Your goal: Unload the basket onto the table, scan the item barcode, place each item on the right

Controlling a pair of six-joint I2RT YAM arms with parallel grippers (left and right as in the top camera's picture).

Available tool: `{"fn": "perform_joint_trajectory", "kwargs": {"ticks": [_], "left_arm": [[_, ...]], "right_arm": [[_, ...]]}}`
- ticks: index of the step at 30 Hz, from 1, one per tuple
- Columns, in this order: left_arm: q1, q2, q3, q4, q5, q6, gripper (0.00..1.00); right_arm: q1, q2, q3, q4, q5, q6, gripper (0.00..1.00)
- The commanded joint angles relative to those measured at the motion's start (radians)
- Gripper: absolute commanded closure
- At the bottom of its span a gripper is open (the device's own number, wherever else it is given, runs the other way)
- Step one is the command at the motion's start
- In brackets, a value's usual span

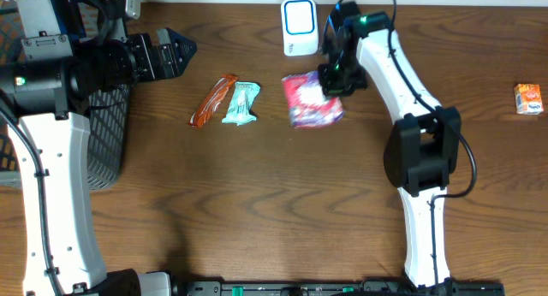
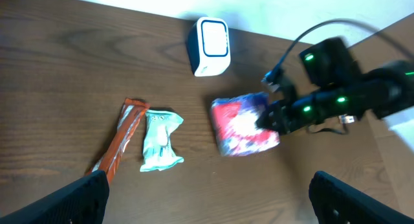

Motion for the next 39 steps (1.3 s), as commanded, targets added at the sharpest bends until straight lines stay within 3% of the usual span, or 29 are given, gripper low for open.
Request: {"fn": "perform_joint_trajectory", "kwargs": {"ticks": [1, 9, 20, 23, 26, 31, 35, 39], "left_arm": [[0.002, 0.004, 0.004, -0.001, 0.010, 0.002, 0.02], [0.002, 0.004, 0.004, 0.000, 0.010, 0.002, 0.02], [0.002, 0.004, 0.004, 0.000, 0.010, 0.002, 0.02], [0.002, 0.004, 0.004, 0.000, 0.010, 0.002, 0.02], [0.002, 0.004, 0.004, -0.001, 0.010, 0.002, 0.02], [0.002, 0.004, 0.004, 0.000, 0.010, 0.002, 0.02], [0.002, 0.004, 0.004, 0.000, 0.010, 0.002, 0.02], [0.002, 0.004, 0.004, -0.001, 0.010, 0.002, 0.02]], "right_arm": [[0.024, -0.061, 0.085, -0.044, 0.412, 0.113, 0.99], [0.055, -0.059, 0.040, -0.084, 0.821, 0.169, 0.99], [0.062, -0.059, -0.121, -0.079, 0.869, 0.088, 0.99], [0.099, -0.059, -0.124, -0.077, 0.852, 0.115, 0.89], [0.149, -0.059, -0.124, -0.054, 0.814, 0.116, 0.69], [0.236, -0.059, -0.124, 0.037, 0.645, 0.113, 0.61], [0.298, -0.059, -0.123, 0.151, 0.474, 0.113, 0.61], [0.333, -0.060, -0.097, 0.203, 0.383, 0.090, 0.49]]}}
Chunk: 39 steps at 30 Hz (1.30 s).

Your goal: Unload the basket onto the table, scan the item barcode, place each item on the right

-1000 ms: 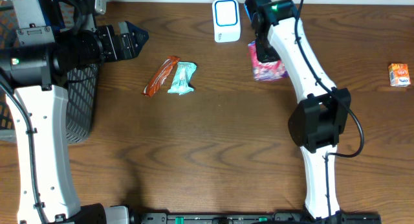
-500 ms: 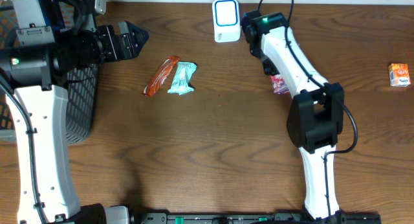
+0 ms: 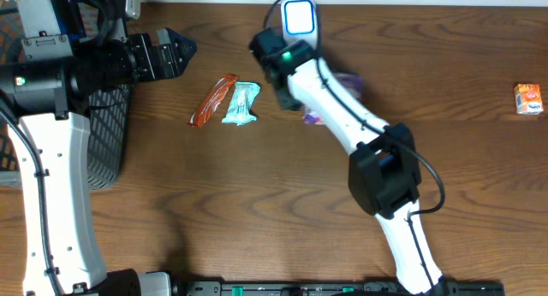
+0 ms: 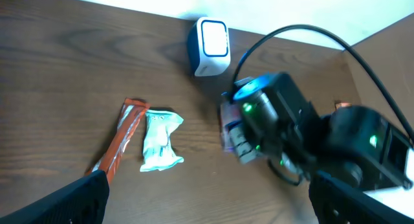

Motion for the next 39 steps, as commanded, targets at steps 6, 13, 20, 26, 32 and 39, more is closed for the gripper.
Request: {"fn": "perform_joint_trajectory", "kwargs": {"ticks": [6, 13, 20, 26, 32, 39], "left_arm": [[0.002, 0.004, 0.004, 0.000, 0.010, 0.002, 0.02], [0.002, 0.004, 0.004, 0.000, 0.010, 0.002, 0.02], [0.002, 0.004, 0.004, 0.000, 0.010, 0.002, 0.02], [0.002, 0.004, 0.004, -0.001, 0.010, 0.002, 0.02], [0.002, 0.004, 0.004, -0.001, 0.010, 0.002, 0.02], [0.002, 0.004, 0.004, 0.000, 0.010, 0.002, 0.02]], "right_arm": [[0.000, -0.020, 0.127, -0.023, -0.119, -0.007, 0.38], [-0.109, -0.020, 0.204, -0.098, -0.116, -0.010, 0.19], [-0.254, -0.019, 0.166, -0.119, -0.389, -0.036, 0.69], [-0.306, -0.019, 0.088, -0.094, -0.477, -0.052, 0.99], [-0.296, -0.019, -0.024, -0.039, -0.478, -0.051, 0.99], [-0.247, -0.020, -0.048, -0.074, -0.480, -0.051, 0.99]]}}
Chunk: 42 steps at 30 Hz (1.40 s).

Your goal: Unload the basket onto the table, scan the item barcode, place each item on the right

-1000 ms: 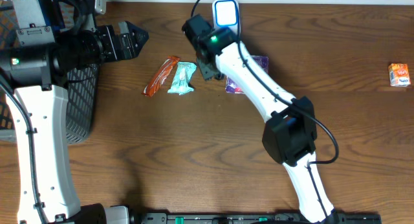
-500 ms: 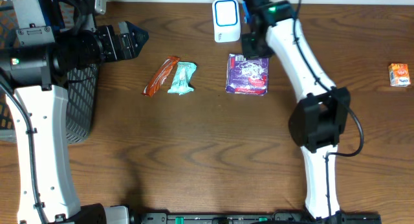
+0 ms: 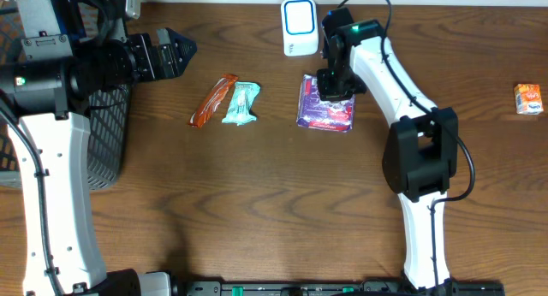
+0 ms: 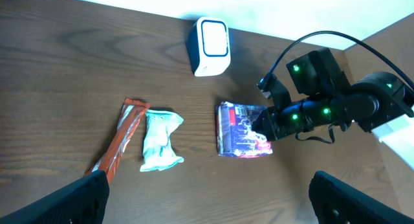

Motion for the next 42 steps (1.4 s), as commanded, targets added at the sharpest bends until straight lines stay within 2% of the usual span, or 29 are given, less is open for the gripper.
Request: {"fn": "perform_joint_trajectory", "kwargs": {"ticks": [1, 10, 11, 12, 14, 16, 17, 18, 24, 30, 36, 42], "left_arm": [[0.002, 0.004, 0.004, 0.000, 0.010, 0.002, 0.02], [0.002, 0.004, 0.004, 0.000, 0.010, 0.002, 0.02], [0.002, 0.004, 0.004, 0.000, 0.010, 0.002, 0.02], [0.002, 0.004, 0.004, -0.001, 0.010, 0.002, 0.02], [0.002, 0.004, 0.004, 0.000, 0.010, 0.002, 0.02], [0.002, 0.004, 0.004, 0.000, 0.010, 0.002, 0.02], [0.002, 0.004, 0.004, -0.001, 0.010, 0.002, 0.02], [0.002, 0.004, 0.004, 0.000, 0.010, 0.002, 0.02], [0.002, 0.004, 0.004, 0.000, 0.010, 0.002, 0.02], [0.002, 0.004, 0.004, 0.000, 0.010, 0.002, 0.02], [0.002, 0.004, 0.004, 0.000, 0.010, 0.002, 0.02], [0.002, 0.004, 0.004, 0.000, 0.010, 0.002, 0.02]], "right_arm": [[0.045, -0.020, -0.005, -0.012, -0.023, -0.011, 0.99], [0.090, -0.032, 0.045, -0.019, 0.019, -0.011, 0.99], [0.089, -0.037, 0.056, -0.021, 0.031, -0.011, 0.95], [0.085, -0.047, 0.068, -0.024, 0.048, -0.011, 0.87], [0.080, -0.058, 0.083, -0.027, 0.087, -0.011, 0.59], [0.072, -0.070, 0.093, -0.027, 0.143, -0.011, 0.15], [0.068, -0.074, 0.095, -0.030, 0.161, -0.011, 0.04], [0.061, -0.079, 0.095, -0.031, 0.177, -0.011, 0.01], [-0.018, -0.083, 0.090, -0.057, 0.153, -0.012, 0.01], [-0.089, -0.083, 0.023, -0.060, -0.169, -0.223, 0.03], [-0.161, -0.083, -0.106, 0.014, -0.341, -0.232, 0.07], [-0.210, -0.083, -0.259, 0.114, -0.488, -0.233, 0.07]]}}
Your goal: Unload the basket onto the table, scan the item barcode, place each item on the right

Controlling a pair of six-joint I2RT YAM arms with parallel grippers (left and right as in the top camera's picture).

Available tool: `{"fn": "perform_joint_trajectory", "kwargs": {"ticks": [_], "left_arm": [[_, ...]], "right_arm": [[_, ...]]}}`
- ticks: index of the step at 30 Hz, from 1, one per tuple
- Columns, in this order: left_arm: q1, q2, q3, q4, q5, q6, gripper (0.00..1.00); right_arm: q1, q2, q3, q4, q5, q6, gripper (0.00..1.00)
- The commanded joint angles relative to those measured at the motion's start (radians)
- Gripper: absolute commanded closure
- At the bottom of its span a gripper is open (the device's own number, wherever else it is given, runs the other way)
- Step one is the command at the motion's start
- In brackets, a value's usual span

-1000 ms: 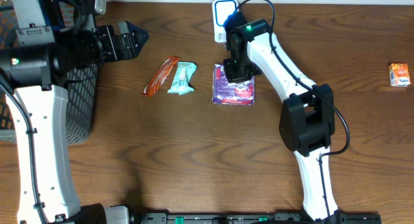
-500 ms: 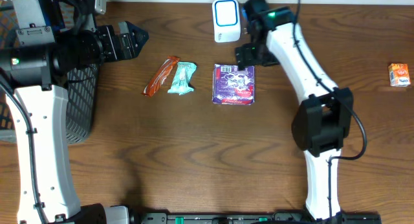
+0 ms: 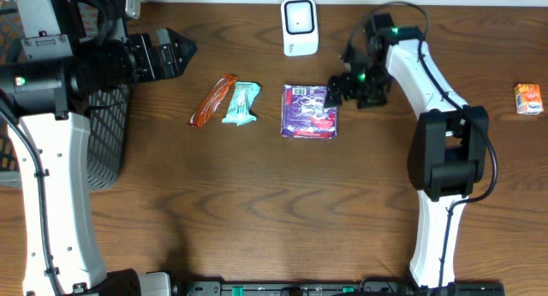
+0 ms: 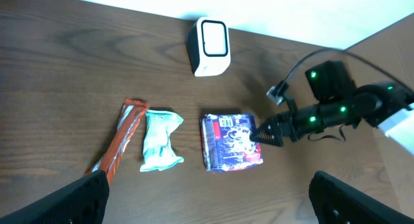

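Observation:
The item, a purple and red packet [image 3: 309, 112] [image 4: 231, 141], lies flat on the table with its printed label side up, below the white scanner [image 3: 299, 26] [image 4: 211, 46]. My right gripper [image 3: 336, 89] [image 4: 260, 134] points left, its tips at the packet's right edge. Whether those tips pinch the edge cannot be told. High above the table's left side, my left gripper [image 3: 175, 52] [image 4: 207, 211] is open and holds nothing; its black fingers [image 4: 65, 198] fill the bottom corners of the left wrist view.
An orange-brown bar [image 3: 213, 101] and a teal wrapper [image 3: 241, 103] lie side by side left of the packet. A black mesh basket [image 3: 103, 133] stands at the left edge. A small orange box [image 3: 528, 99] sits far right.
The packet now lies a little further left and squarer to the table. My right gripper, then over the packet's top right, is now at its right edge. The left arm has not moved.
First my right gripper was on the packet, red face up, just below the scanner. Then the right arm reached left across the scanner's front, hiding most of the packet. Then the packet lay purple label side up under the gripper, and now lies further left.

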Motion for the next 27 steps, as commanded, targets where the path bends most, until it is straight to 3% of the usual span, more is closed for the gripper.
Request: {"fn": "perform_joint_trajectory", "kwargs": {"ticks": [1, 9, 15, 27], "left_arm": [[0.002, 0.004, 0.004, -0.001, 0.010, 0.002, 0.02], [0.002, 0.004, 0.004, -0.001, 0.010, 0.002, 0.02], [0.002, 0.004, 0.004, -0.001, 0.010, 0.002, 0.02], [0.002, 0.004, 0.004, -0.001, 0.010, 0.002, 0.02]], "right_arm": [[-0.038, -0.026, -0.079, 0.040, -0.163, -0.024, 0.07], [-0.100, -0.026, -0.169, 0.137, -0.414, -0.066, 0.11], [-0.112, -0.026, -0.174, 0.145, -0.449, -0.069, 0.14], [-0.064, -0.026, -0.193, 0.205, -0.445, -0.064, 0.40]]}}
